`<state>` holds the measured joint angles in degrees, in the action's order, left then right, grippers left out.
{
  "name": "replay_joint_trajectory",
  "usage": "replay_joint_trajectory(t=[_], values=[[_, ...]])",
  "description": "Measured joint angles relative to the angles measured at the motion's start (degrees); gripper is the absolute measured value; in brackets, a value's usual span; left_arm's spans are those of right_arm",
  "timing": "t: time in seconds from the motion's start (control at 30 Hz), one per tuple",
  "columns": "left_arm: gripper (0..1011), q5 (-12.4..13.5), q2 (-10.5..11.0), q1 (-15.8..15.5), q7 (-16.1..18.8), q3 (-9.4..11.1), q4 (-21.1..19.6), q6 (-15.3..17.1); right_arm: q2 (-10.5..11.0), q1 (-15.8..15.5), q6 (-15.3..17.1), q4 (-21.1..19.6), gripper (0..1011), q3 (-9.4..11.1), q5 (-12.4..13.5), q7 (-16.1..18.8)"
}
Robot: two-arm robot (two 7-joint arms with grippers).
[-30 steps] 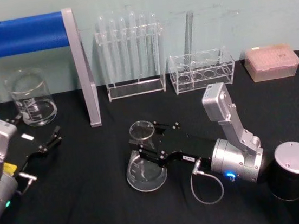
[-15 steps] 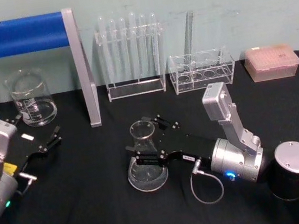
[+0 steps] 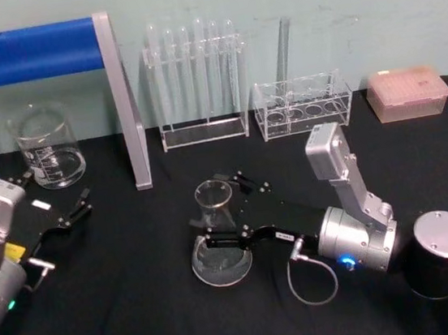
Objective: Grasp the erlenmeyer flask with one hand, shake it three times, then place it back.
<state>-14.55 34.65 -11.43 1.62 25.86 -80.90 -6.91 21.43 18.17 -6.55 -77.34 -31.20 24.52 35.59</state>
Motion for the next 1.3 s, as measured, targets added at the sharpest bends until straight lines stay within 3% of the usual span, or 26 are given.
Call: replay_joint_trajectory(t=[0.27, 0.6, 0.93, 1.17, 1.3], values=[[1001, 0.00, 0.00, 0.00, 0.00, 0.00, 0.00, 0.00, 2.32, -1.49, 0.94, -2.44, 1000, 0.83, 1.49, 1.10], [1001, 0.00, 0.00, 0.00, 0.00, 0.00, 0.00, 0.00, 7.84, -4.09, 1.46, -7.26, 1000, 1.20, 3.86, 4.84], [1001, 0.00, 0.00, 0.00, 0.00, 0.00, 0.00, 0.00, 11.77, -6.50, 1.10, -11.00, 1000, 2.98, 5.07, 4.35], [1001, 0.00, 0.00, 0.00, 0.00, 0.00, 0.00, 0.00, 11.76, -7.89, -1.06, -12.22, 1000, 6.16, 5.73, 0.53], [1001, 0.00, 0.00, 0.00, 0.00, 0.00, 0.00, 0.00, 8.94, -8.37, -3.62, -11.31, 1000, 9.02, 4.70, -5.10]])
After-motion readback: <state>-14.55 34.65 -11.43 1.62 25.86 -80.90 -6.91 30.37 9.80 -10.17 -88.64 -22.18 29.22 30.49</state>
